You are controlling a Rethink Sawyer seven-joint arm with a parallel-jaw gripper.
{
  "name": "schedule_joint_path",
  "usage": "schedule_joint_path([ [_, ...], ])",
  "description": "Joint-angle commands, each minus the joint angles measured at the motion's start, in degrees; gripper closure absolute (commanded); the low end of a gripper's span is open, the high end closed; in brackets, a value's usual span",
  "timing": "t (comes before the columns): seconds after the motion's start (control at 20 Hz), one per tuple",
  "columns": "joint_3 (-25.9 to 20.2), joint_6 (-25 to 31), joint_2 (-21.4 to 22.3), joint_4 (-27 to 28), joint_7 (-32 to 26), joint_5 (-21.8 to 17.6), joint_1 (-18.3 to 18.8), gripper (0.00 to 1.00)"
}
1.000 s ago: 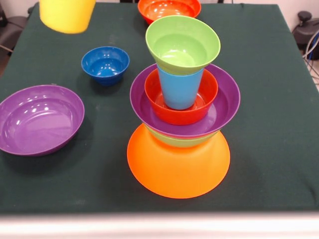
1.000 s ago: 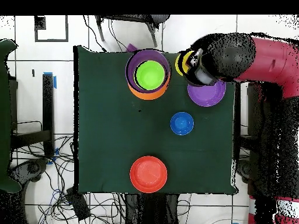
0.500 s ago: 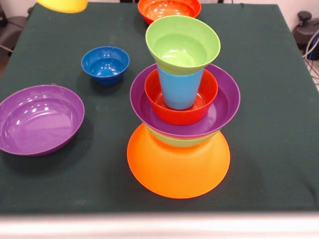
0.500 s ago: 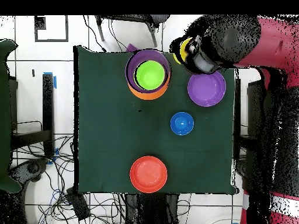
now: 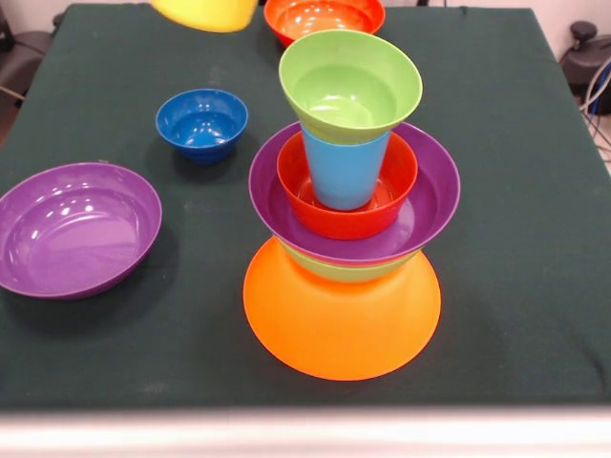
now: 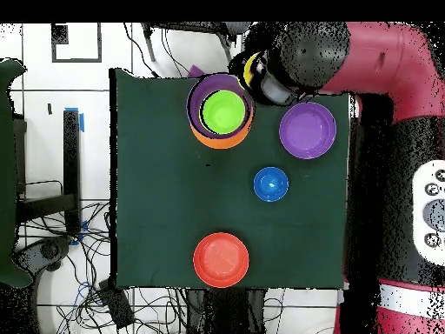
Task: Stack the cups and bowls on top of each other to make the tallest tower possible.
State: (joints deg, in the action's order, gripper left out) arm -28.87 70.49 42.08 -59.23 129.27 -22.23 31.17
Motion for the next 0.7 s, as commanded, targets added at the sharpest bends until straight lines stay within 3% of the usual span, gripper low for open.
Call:
schedule_joint_path([
  [0.05,2.63,-2.69,-2.52,-5.12,3.95,0.07,-3.15,1.0],
  [0.7,5.95,-6.84,-2.29,-7.43,6.91,1.4,-5.83,1.0],
])
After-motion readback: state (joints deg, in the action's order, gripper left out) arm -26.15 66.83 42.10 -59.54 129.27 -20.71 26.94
